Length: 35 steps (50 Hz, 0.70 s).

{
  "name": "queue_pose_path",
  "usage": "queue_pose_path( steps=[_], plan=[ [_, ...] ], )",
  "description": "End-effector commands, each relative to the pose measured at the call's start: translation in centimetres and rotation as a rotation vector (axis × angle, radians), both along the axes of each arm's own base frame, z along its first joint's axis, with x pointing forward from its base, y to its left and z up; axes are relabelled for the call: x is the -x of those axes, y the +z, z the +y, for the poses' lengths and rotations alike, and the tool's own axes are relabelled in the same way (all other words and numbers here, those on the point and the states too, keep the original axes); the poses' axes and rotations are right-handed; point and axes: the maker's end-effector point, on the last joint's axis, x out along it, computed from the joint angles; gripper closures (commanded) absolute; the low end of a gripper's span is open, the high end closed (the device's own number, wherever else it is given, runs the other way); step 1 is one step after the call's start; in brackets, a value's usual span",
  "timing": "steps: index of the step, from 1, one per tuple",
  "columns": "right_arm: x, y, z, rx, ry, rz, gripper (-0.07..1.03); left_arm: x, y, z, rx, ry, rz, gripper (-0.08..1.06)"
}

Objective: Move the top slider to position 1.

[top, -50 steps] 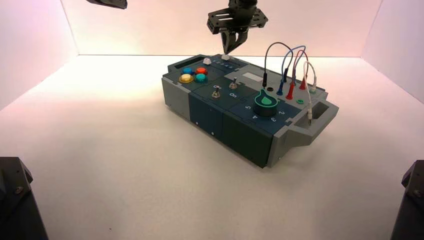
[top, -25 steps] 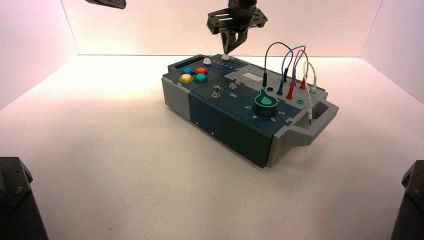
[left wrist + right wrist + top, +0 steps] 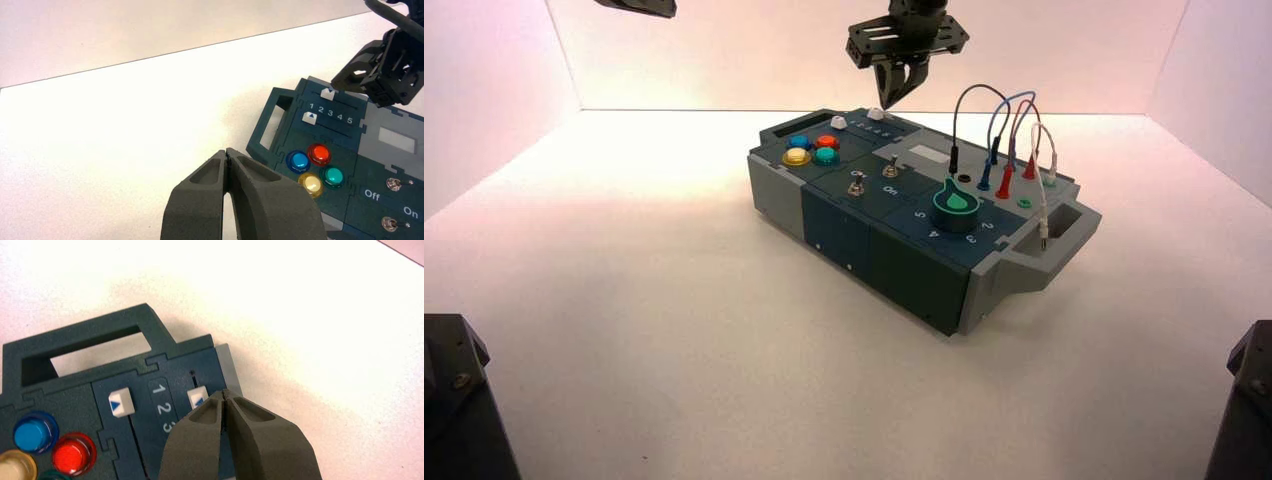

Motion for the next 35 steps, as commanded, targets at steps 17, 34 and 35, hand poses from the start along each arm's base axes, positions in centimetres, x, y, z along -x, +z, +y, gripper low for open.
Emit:
queue_pose_path(
  steps=[17, 34, 35],
  plan=[
    [0.7, 2.8, 0.3, -0.036, -0.007, -0.035, 0.98, -0.8, 1.6, 0.0, 0.005, 0.004, -0.048, 1.01],
    [0.6, 3.0, 1.3, -0.051, 0.002, -0.041, 0.98, -0.8, 1.6, 0.0, 0.005, 0.002, -0.048, 1.01],
    [0.6, 3.0, 1.4, -0.05, 0.005, -0.041, 0.98, -0.8, 1.6, 0.0, 0.005, 0.004, -0.048, 1.01]
  ],
)
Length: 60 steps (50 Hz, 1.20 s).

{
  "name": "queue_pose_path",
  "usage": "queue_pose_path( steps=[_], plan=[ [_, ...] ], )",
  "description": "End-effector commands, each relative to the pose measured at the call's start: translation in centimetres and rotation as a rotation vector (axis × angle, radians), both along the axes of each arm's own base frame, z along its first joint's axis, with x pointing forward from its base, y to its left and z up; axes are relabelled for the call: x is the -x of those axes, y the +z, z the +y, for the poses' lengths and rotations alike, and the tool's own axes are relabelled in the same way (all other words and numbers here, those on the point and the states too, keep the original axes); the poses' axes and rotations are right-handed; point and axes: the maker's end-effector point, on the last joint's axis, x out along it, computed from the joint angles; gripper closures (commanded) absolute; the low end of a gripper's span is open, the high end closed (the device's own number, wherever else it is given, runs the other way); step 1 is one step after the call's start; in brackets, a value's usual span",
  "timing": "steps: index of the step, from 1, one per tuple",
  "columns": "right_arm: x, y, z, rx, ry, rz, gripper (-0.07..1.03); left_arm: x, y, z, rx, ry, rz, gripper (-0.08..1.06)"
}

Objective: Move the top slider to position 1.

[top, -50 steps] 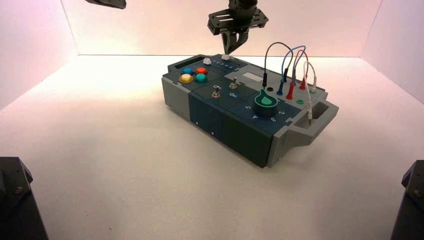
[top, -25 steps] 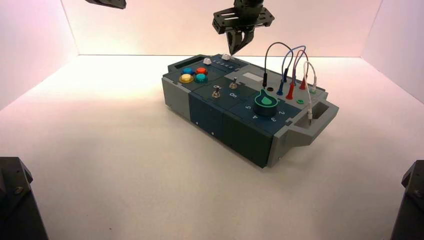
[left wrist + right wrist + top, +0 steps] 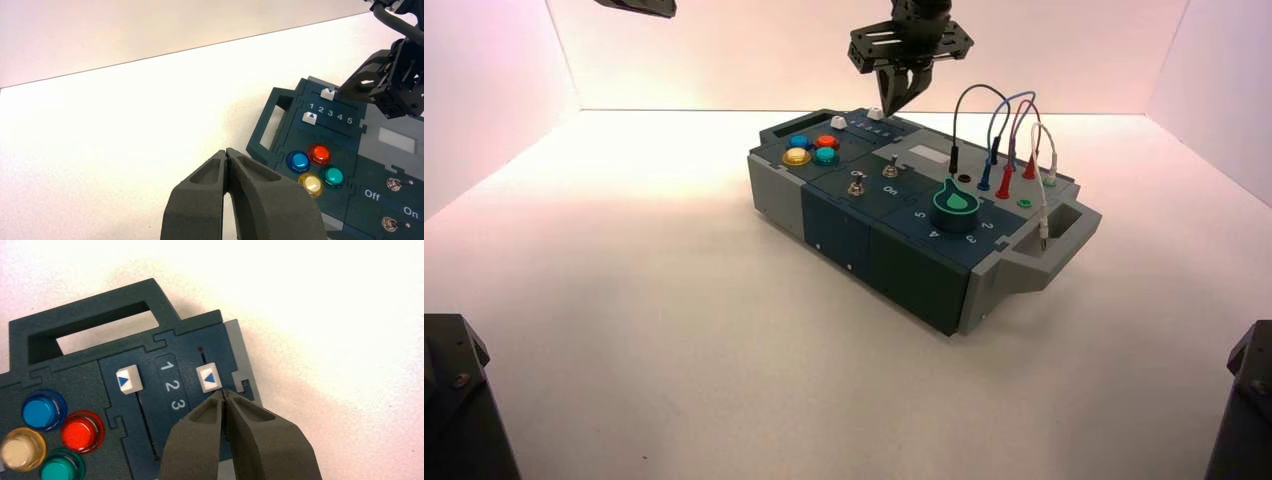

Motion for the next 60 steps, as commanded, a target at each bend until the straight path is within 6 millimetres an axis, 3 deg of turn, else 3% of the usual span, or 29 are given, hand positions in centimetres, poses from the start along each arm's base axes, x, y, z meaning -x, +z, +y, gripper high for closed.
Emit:
queue_pose_path(
  steps=[1, 26, 60],
  plan=[
    [-0.9, 3.4, 1.4, -0.047, 0.008, -0.072, 0.98, -0.8, 1.6, 0.0, 0.005, 0.002, -0.048, 1.01],
    [-1.8, 3.3, 2.1, -0.05, 0.016, -0.081, 0.98, -0.8, 1.8, 0.0, 0.006, 0.003, -0.052, 1.01],
    [-0.6, 3.9, 1.0, -0.033, 0.017, -0.073, 0.98, -0.9, 1.7, 0.0, 0.005, 0.002, -0.048, 1.01]
  ],
)
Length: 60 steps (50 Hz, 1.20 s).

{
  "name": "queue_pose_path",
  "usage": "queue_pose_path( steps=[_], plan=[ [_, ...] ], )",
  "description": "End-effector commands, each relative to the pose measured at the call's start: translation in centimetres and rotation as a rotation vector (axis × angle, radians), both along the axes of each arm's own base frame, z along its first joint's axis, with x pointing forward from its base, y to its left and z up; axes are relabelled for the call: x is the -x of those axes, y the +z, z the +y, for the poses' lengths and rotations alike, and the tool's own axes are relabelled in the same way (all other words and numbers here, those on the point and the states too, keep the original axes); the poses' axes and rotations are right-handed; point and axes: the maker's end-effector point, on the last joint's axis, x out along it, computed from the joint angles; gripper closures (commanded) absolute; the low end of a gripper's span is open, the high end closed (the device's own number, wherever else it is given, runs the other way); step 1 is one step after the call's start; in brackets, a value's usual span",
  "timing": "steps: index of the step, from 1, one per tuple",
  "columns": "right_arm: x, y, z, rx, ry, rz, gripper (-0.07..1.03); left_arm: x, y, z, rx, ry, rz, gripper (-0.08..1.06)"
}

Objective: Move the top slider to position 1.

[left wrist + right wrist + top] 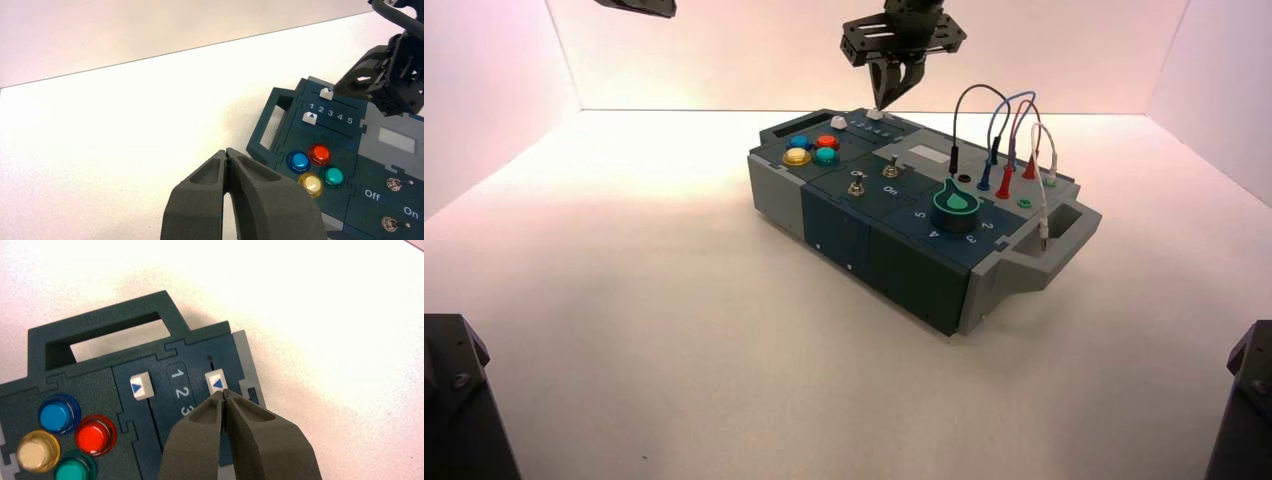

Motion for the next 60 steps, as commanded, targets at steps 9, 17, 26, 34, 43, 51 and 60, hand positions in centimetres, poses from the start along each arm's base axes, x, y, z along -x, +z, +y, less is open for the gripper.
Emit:
queue_pose_path(
  steps=[9, 17, 26, 34, 43, 51, 60],
  plan=[
    [-0.7, 2.5, 0.5, -0.028, 0.001, -0.051, 0.98, -0.8, 1.8, 0.0, 0.006, 0.004, -0.051, 1.01],
    [-0.7, 1.5, 0.5, -0.023, -0.001, -0.036, 0.98, -0.8, 1.8, 0.0, 0.006, 0.004, -0.051, 1.01],
    [-1.1, 0.8, 0.7, -0.024, -0.003, -0.033, 0.98, -0.8, 1.7, 0.1, 0.006, 0.004, -0.051, 1.01],
    [-1.7, 0.3, 1.2, -0.024, -0.001, -0.033, 0.98, -0.9, 1.9, 0.0, 0.007, 0.004, -0.055, 1.01],
    [-2.3, 0.2, 1.5, -0.021, 0.003, -0.029, 0.98, -0.9, 2.0, 0.0, 0.007, 0.004, -0.056, 1.01],
    [-2.8, 0.6, 1.8, -0.023, 0.005, -0.038, 0.98, -0.9, 1.9, 0.0, 0.007, 0.004, -0.055, 1.01],
    [-2.8, 0.6, 1.8, -0.023, 0.005, -0.038, 0.98, -0.9, 1.9, 0.0, 0.007, 0.004, -0.055, 1.01]
  ],
)
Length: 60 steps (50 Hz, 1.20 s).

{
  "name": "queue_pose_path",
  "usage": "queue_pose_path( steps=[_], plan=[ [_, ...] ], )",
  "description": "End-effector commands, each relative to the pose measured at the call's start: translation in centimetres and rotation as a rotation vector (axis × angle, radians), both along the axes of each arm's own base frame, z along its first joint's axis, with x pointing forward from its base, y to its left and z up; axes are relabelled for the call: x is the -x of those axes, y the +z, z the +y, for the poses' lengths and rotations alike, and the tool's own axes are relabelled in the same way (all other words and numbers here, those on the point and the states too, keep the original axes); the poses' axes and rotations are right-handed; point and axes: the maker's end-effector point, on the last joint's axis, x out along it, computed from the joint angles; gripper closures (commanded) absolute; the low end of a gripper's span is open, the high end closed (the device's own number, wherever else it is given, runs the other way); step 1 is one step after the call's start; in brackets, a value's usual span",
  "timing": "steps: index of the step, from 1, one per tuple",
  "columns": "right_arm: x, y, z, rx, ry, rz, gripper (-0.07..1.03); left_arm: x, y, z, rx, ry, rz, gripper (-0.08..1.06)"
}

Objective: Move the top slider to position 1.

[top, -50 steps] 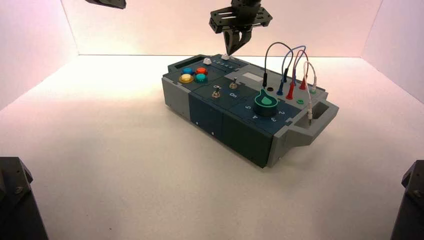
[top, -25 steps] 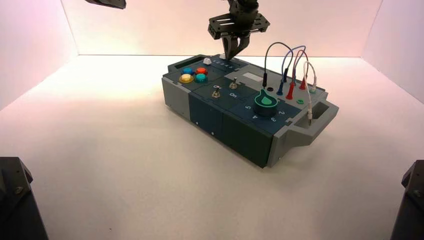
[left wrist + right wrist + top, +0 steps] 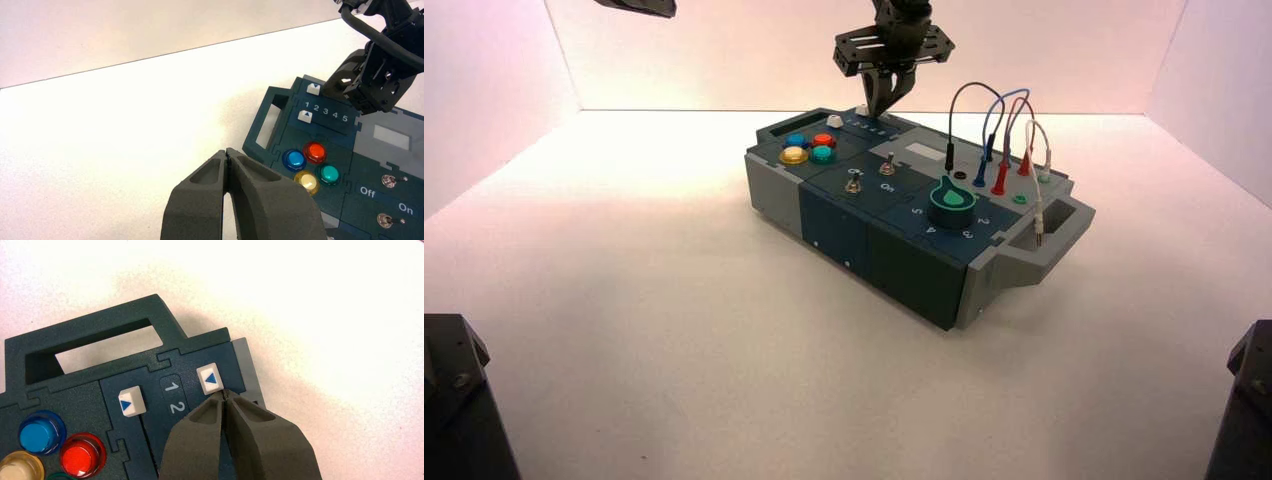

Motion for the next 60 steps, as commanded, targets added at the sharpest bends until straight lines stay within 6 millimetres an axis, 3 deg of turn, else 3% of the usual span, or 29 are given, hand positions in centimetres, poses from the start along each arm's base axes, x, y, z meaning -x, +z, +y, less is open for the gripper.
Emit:
queue_pose_path(
  steps=[1, 9, 30, 42, 60],
  plan=[
    [-1.1, 2.4, 0.8, -0.03, 0.004, -0.055, 0.98, -0.9, 1.9, 0.0, 0.007, 0.002, -0.055, 1.01],
    [-1.0, 2.6, 0.1, -0.025, -0.007, -0.051, 0.98, -0.9, 1.9, 0.0, 0.007, 0.002, -0.055, 1.01],
    [-0.5, 6.8, -2.7, -0.02, -0.035, -0.114, 0.98, -1.0, 2.4, 0.0, 0.011, 0.003, -0.067, 1.01],
    [-0.1, 6.7, -2.8, -0.018, -0.034, -0.109, 0.98, -0.9, 2.5, 0.0, 0.011, 0.002, -0.068, 1.01],
    [0.1, 8.3, -2.3, -0.04, -0.019, -0.154, 0.98, -1.1, 2.3, -0.1, 0.01, 0.003, -0.065, 1.01]
  ],
)
